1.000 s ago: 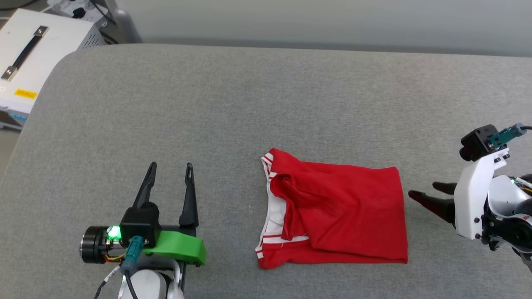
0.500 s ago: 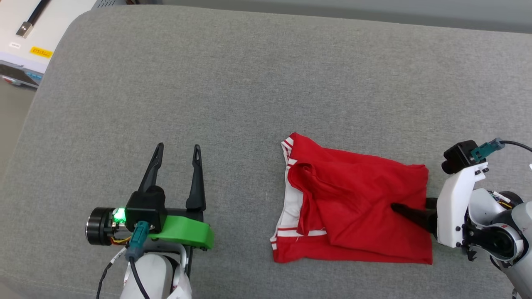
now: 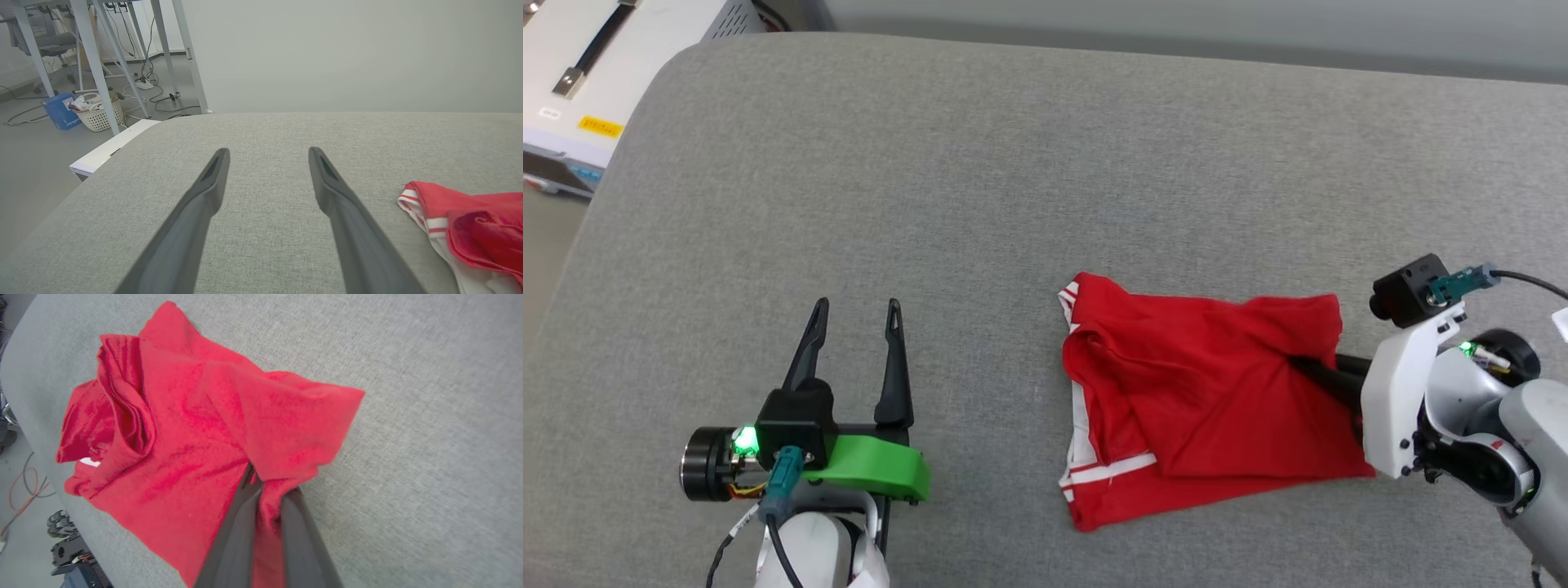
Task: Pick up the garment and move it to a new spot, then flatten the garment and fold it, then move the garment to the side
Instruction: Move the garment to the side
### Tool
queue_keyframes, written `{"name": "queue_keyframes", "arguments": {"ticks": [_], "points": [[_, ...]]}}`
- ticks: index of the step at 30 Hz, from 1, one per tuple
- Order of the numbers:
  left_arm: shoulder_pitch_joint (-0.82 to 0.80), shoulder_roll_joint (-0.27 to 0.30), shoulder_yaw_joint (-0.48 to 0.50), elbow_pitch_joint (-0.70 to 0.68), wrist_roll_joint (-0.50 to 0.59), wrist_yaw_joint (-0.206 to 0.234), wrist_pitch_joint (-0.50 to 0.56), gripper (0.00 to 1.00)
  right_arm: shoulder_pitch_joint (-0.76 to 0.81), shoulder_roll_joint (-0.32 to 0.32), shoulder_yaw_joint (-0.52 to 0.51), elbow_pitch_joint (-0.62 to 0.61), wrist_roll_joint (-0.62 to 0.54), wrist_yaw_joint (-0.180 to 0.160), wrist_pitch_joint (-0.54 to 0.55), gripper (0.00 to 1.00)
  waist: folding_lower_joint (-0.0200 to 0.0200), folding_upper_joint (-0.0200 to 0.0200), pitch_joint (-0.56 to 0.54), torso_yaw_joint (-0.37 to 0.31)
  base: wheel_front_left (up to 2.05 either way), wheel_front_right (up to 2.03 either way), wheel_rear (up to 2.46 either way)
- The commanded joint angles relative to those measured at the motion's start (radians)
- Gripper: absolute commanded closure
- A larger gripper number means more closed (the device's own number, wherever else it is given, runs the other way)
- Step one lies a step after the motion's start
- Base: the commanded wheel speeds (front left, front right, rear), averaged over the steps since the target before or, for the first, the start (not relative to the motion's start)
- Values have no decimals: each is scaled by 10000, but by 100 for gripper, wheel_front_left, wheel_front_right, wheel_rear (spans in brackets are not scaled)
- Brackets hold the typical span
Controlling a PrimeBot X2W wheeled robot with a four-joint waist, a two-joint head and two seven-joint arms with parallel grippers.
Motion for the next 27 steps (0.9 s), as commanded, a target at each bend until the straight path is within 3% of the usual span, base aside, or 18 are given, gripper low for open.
{"name": "queue_keyframes", "arguments": {"ticks": [1, 9, 15, 21, 27], "points": [[139, -19, 40, -5, -27, 38, -57, 0, -340, -267, 105, -225, -224, 2, -135, 100, 0, 0, -323, -484, 0, 0, 0], [280, 30, 151, -130, 61, -22, -57, 0, -1004, -1470, 621, -1673, -689, 2, -111, 100, 0, 0, -414, -1925, 0, 0, 0], [40, 141, 177, -290, 188, -82, -57, 0, -1311, -1928, 508, -2012, -580, 2, -44, 100, 0, 0, 41, -2849, 0, 0, 0], [-405, 351, 260, -548, 314, -93, -57, 0, -1608, -2346, 90, -1573, -521, 2, -163, 100, 0, 0, 899, -3344, 0, 0, 0], [-915, 578, 249, -899, 459, -116, -57, 0, -2297, -2985, -252, -266, -845, 2, -157, 100, 0, 0, 1900, -3411, 0, 0, 0]]}}
